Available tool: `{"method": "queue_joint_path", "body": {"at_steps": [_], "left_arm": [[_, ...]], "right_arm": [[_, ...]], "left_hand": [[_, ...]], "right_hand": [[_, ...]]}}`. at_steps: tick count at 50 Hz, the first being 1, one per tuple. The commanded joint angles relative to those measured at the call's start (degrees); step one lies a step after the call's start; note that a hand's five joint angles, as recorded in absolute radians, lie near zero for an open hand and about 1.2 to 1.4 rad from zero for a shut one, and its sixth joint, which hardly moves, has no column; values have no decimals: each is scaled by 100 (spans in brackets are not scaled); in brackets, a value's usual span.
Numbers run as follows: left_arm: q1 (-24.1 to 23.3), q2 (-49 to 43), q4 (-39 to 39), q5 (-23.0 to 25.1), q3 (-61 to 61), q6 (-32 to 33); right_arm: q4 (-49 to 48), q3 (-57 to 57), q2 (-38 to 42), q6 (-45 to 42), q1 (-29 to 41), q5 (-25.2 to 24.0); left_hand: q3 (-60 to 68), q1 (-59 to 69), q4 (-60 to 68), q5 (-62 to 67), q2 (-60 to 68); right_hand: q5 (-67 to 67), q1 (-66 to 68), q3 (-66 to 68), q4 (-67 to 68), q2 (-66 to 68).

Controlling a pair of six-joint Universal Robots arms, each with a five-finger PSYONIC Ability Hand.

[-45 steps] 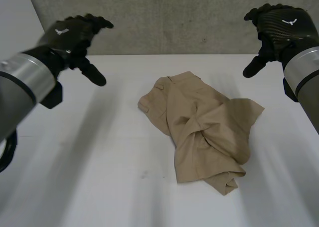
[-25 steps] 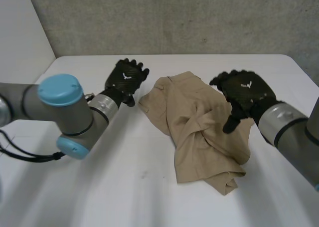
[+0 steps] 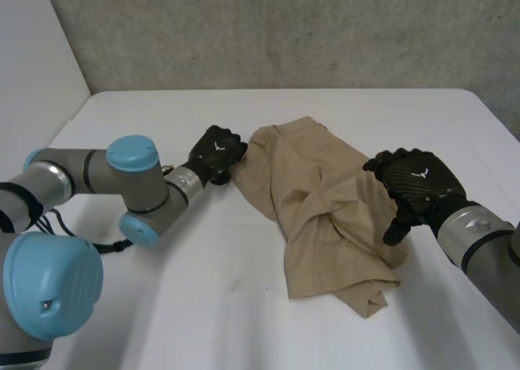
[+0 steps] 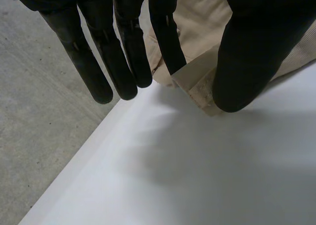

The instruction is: Fold the shorts.

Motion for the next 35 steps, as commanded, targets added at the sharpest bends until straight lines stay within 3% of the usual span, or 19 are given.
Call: {"method": "queue_joint_path", "body": {"at_steps": [1,5,9,13,17,19,24,28,35], "left_arm": [[-20,-84,17,-3,119,1],[-37,-93,17,14,155,1],[-64,-40,26,-161,120,19],[-46,196,70,-924,32,28],[207,880,420,-2022,-240,-25],[410,1285,657,-2191,-477,-69],[561,2375,1466,-1964,-1180,-446],[499,3027,2117,-1340,-1419,-1219],[-195,3247,2188,-128,-1392,-2336]], "right_arm": [[-3,4,13,3,6,-13],[-3,31,13,3,6,-22],[-3,31,13,-6,6,-22],[-12,31,13,3,-3,-22],[-21,39,13,3,-3,-13],[-30,48,13,3,-3,-22],[-30,57,4,12,6,-4],[-56,75,-40,91,-12,57],[-153,127,-224,108,-240,277]], "left_hand": [[1332,1382,1316,1390,1315],[2992,3043,2977,3051,2975],[3097,3148,3082,3156,3080],[3097,3148,3082,3156,3080],[3097,3148,3082,3156,3080],[3097,3148,3082,3156,3080],[3097,3148,3082,3156,3080],[3097,3148,3082,3156,3080],[3097,3148,3082,3156,3080]], "right_hand": [[-345,-162,-239,-339,-254],[-345,-162,-239,-339,-254],[-345,-162,-239,-339,-254],[-345,-162,-239,-339,-254],[-345,-162,-239,-339,-254],[-345,-162,-239,-339,-254],[-345,-162,-239,-339,-254],[-345,-162,-239,-339,-254],[-345,-162,-239,-339,-254]]}}
